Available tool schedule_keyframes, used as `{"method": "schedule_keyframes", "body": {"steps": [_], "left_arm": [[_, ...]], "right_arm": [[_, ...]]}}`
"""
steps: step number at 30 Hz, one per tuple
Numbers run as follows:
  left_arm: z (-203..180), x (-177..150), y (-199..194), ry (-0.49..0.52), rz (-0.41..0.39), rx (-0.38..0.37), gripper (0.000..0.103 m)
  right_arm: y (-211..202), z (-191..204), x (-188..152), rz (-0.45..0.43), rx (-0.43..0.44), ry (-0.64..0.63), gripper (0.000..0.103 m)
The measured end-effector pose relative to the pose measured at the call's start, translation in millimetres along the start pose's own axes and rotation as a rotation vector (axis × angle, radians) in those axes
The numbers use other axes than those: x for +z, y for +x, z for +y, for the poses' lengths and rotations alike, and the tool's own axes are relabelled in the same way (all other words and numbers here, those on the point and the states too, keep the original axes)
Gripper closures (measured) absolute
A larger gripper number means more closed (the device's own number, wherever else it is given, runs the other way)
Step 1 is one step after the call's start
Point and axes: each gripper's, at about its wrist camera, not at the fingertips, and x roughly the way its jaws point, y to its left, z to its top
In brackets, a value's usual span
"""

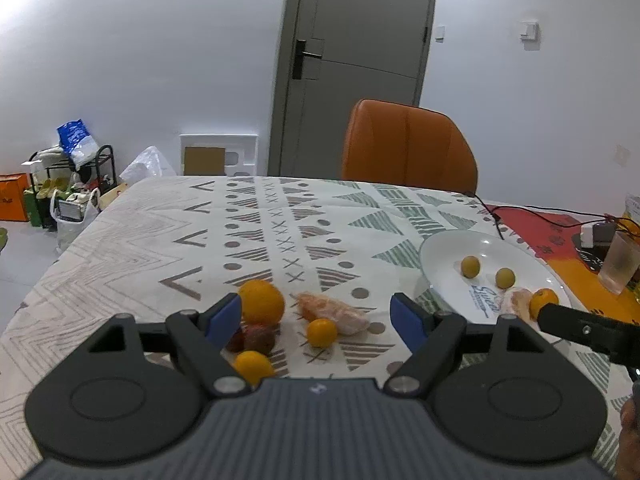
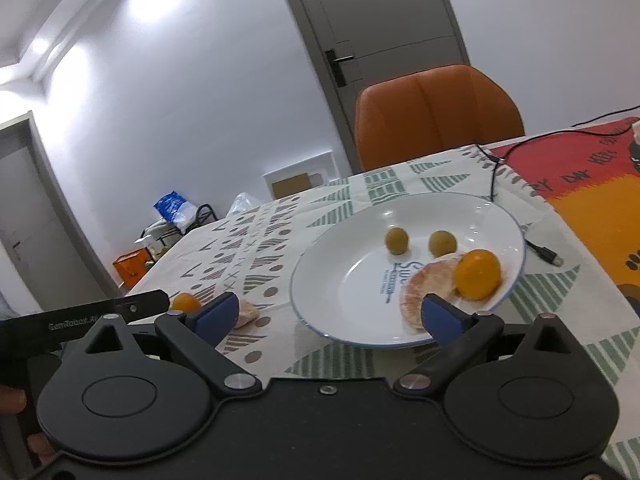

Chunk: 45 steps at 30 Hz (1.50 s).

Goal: Organize fruits
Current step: 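Withdraw both open tools from the plate back toward the fruit pile, then grasp a small orange kumquat with the left tool while the right grasps another kumquat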

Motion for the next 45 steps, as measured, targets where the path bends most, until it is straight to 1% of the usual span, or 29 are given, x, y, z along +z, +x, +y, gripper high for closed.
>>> {"method": "schedule_keyframes", "body": {"steps": [3,5,7,10,16,19,21,26,30,35,36,37,38,39,40,43,45], "left_arm": [[4,-1,-1,-0.004,-0.003,0.017,0.023],[8,-1,-4,-0.012,-0.019,0.031,0.023],[17,-1,-5,-0.031,-0.019,0.044,0.023],[28,-3,-6,-0.051,-0.010,0.040,0.023],[35,-12,-1,-0.037,0.015,0.040,0.023],[38,-18,0,-0.036,0.021,0.031,0.023],[39,-21,2,-0.039,0.030,0.031,0.023],[42,-28,8,-0.042,0.054,0.008,0.029],[44,-30,15,-0.056,0.070,0.000,0.038],[46,-33,26,-0.069,0.086,-0.006,0.044],[47,-34,28,-0.072,0.089,-0.004,0.051],[48,-34,30,-0.079,0.096,-0.005,0.060],[50,-35,33,-0.090,0.108,-0.012,0.064],[52,-36,35,-0.098,0.113,-0.018,0.074],[53,-36,34,-0.098,0.107,-0.021,0.078],[58,-34,31,-0.104,0.102,-0.025,0.079],[62,-32,28,-0.112,0.093,-0.022,0.080]], "right_arm": [[-1,2,-1,-0.002,0.023,-0.004,0.003],[2,4,-1,0.004,0.026,-0.007,0.003],[5,7,0,0.009,0.028,-0.006,0.003],[7,15,-2,0.014,0.046,-0.023,0.003],[15,31,-7,0.037,0.080,-0.061,0.004],[19,39,-9,0.049,0.092,-0.081,0.006],[23,44,-10,0.059,0.101,-0.089,0.011],[32,52,-12,0.081,0.110,-0.106,0.017],[39,58,-14,0.095,0.115,-0.117,0.022],[48,64,-16,0.115,0.119,-0.129,0.028],[50,65,-16,0.119,0.119,-0.130,0.031],[52,66,-16,0.125,0.120,-0.131,0.032],[55,68,-16,0.130,0.121,-0.132,0.033],[58,69,-16,0.135,0.122,-0.135,0.034],[60,71,-17,0.138,0.124,-0.138,0.035],[68,77,-17,0.155,0.134,-0.146,0.040],[74,82,-18,0.170,0.140,-0.147,0.046]]}}
